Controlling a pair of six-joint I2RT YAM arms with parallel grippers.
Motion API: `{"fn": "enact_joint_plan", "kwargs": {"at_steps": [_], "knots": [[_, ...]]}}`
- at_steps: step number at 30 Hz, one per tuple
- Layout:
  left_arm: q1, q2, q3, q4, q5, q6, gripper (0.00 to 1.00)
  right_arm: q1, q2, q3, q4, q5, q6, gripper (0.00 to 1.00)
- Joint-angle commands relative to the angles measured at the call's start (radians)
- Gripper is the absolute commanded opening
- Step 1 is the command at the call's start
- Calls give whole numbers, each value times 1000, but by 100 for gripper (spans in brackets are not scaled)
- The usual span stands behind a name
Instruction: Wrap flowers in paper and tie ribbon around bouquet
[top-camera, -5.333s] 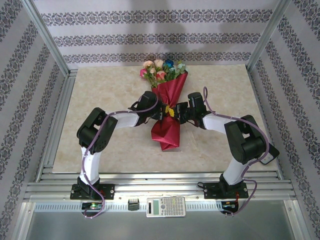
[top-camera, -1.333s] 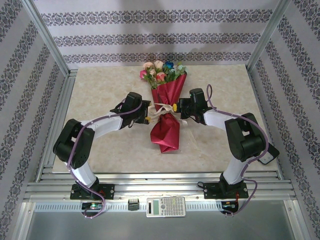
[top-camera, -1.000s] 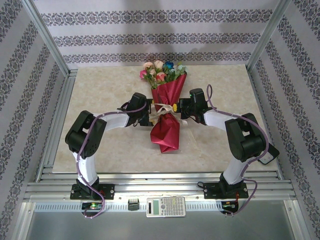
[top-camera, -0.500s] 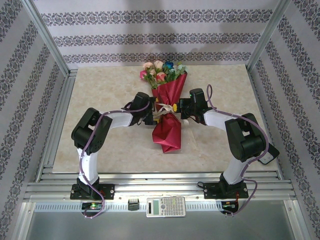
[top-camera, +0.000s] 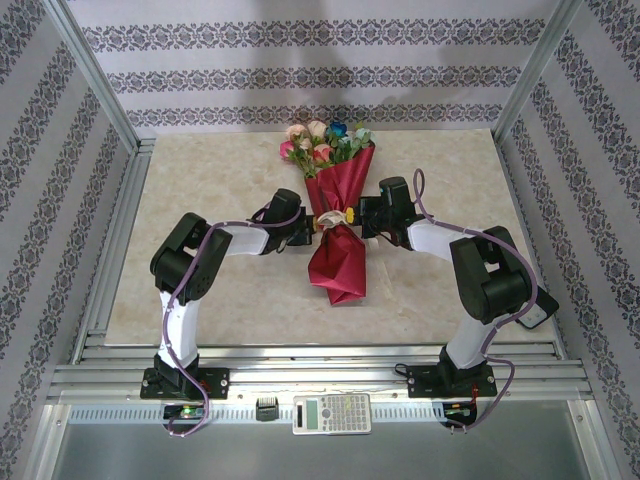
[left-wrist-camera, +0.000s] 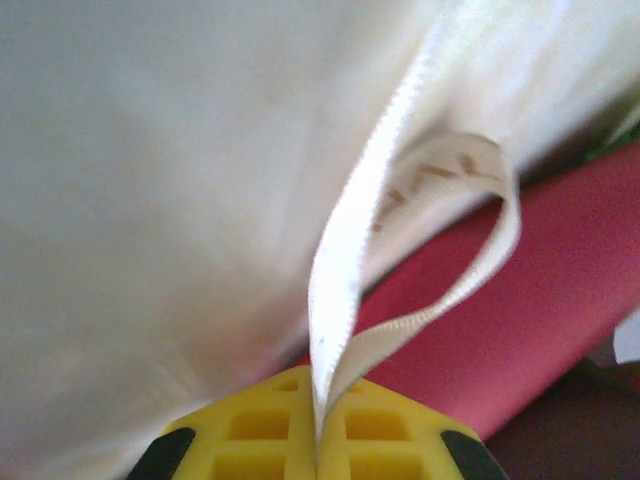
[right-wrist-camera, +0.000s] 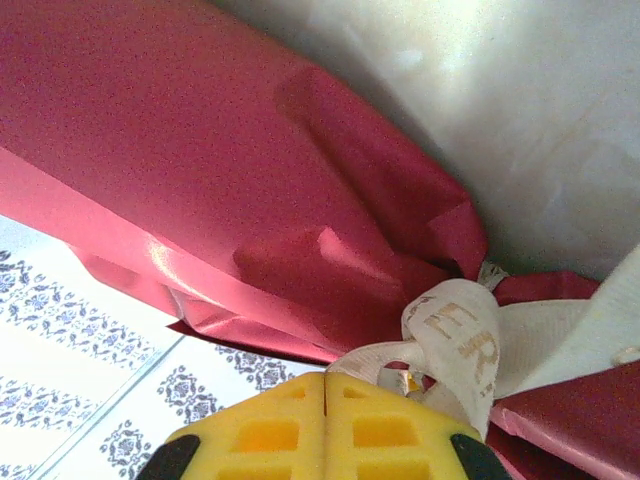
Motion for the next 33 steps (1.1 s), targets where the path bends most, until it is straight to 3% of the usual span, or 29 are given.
{"fn": "enact_joint_plan", "kwargs": {"at_steps": [1, 19, 33], "knots": [[-9, -53, -33, 23, -30, -96, 0, -18, -42, -18, 25, 35, -25, 0], [-11, -169, -107, -65, 46, 61, 0, -108, -77, -134, 174, 91, -31, 0], [1, -153, -116, -97, 106, 159, 0, -168, -24, -192, 310, 119, -22, 0]]}}
